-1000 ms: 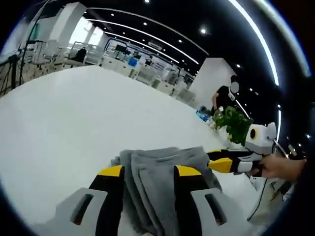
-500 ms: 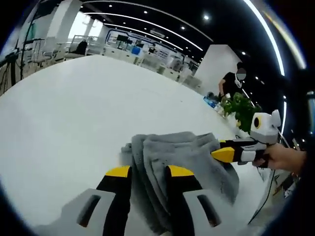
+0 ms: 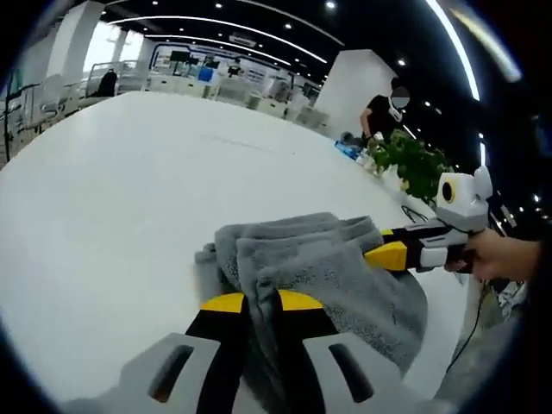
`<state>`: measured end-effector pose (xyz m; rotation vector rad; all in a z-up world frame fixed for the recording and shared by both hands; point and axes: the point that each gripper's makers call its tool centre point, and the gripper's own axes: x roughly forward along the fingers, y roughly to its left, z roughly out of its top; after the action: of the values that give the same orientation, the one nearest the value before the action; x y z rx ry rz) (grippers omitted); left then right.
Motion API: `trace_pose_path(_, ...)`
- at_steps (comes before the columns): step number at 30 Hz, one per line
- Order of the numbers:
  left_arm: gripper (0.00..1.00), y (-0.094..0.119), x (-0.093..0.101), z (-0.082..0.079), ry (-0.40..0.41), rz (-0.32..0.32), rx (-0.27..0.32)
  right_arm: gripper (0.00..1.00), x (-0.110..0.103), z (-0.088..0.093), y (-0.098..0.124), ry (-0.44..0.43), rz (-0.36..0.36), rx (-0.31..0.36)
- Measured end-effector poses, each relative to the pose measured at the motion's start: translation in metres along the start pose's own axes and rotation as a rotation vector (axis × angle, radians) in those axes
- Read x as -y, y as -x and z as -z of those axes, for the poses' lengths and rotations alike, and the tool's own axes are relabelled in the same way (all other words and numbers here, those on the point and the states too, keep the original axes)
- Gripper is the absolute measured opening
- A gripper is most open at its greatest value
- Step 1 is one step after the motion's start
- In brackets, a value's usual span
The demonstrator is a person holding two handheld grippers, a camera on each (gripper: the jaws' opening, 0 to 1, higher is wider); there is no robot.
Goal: Fold the towel on the table until its edges align and the towel forms a compact rectangular stack.
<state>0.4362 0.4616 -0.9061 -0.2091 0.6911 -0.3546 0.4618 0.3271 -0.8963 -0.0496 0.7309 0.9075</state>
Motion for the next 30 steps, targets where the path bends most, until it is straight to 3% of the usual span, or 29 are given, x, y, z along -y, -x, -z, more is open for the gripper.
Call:
trace_pose_path(7,0.12,-0.032,0.026,-0.015,-0.123,0.047,-0.031,0.17,0.030,0.007,0.021,-0.043,0.060,0.029)
trace_pose_path(13,0.12,-0.057,0.054,-0.024,-0.149,0.087,-0.031,0.17,0.062,0.013,0.041,-0.070,0.134,0.047)
trace_pose_path(17,0.12,-0.068,0.068,-0.029,-0.232,0.098,-0.046,0.16,0.077,0.018,0.049,-0.098,0.166,0.055)
trace_pose_path(24,0.12,-0.071,0.072,-0.031,-0.259,0.089,-0.053,0.16,0.077,0.017,0.052,-0.095,0.191,0.053)
trace_pose_path(25,0.12,-0.069,0.072,-0.032,-0.281,0.075,-0.053,0.16,0.077,0.016,0.052,-0.098,0.191,0.053)
trace_pose_path(27,0.12,-0.066,0.071,-0.036,-0.401,0.024,-0.037,0.17,0.073,0.010,0.052,-0.109,0.183,0.053)
trace_pose_path(28,0.12,-0.065,0.074,-0.037,-0.420,0.022,-0.027,0.17,0.075,0.009,0.054,-0.061,0.187,0.032)
trace_pose_path(30,0.14,-0.063,0.076,-0.038,-0.395,0.018,-0.013,0.19,0.071,0.004,0.057,-0.047,0.188,0.041)
